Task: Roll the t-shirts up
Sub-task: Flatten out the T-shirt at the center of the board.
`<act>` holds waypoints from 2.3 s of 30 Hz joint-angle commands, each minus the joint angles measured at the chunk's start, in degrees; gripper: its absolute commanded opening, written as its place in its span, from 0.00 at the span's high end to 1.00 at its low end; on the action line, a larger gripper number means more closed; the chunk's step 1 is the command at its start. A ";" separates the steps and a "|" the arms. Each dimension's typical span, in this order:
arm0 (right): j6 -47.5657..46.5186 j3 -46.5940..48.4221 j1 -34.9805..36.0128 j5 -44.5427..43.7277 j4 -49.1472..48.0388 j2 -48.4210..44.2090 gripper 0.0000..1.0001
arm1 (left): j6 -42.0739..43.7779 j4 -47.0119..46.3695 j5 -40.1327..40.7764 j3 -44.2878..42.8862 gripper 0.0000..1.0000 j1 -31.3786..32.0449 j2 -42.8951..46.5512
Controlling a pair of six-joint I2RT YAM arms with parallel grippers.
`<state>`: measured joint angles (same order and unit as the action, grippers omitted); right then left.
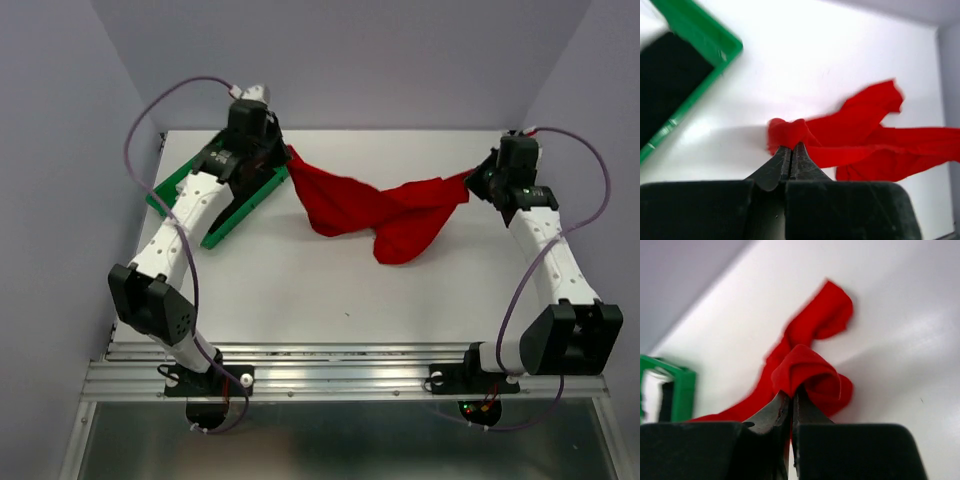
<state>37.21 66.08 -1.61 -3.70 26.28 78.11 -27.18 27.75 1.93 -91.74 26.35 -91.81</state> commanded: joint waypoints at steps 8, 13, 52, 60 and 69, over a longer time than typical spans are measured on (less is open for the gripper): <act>-6.09 23.82 -0.77 -3.94 6.94 -12.01 0.99 | -0.68 -6.03 -14.59 -11.62 1.00 -11.93 16.39; -7.77 26.37 -0.77 -5.43 9.13 -15.00 0.99 | -1.82 -7.09 -17.31 -9.95 1.00 -14.04 19.47; -8.21 66.35 -0.77 -4.11 15.73 -18.78 0.99 | -6.39 -5.86 -24.34 -22.42 1.00 -14.31 30.99; -8.29 72.69 -0.77 -6.67 13.18 -18.69 0.99 | -6.92 -5.51 -22.59 -26.02 1.00 -13.78 33.10; -10.22 65.94 -0.77 -9.74 12.48 -19.83 0.99 | -4.55 -4.81 -20.39 -22.17 1.00 -13.43 32.66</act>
<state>28.69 135.41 -1.87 -9.65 41.74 58.63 -33.69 25.10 -20.40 -116.86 12.75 -58.04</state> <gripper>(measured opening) 0.035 0.034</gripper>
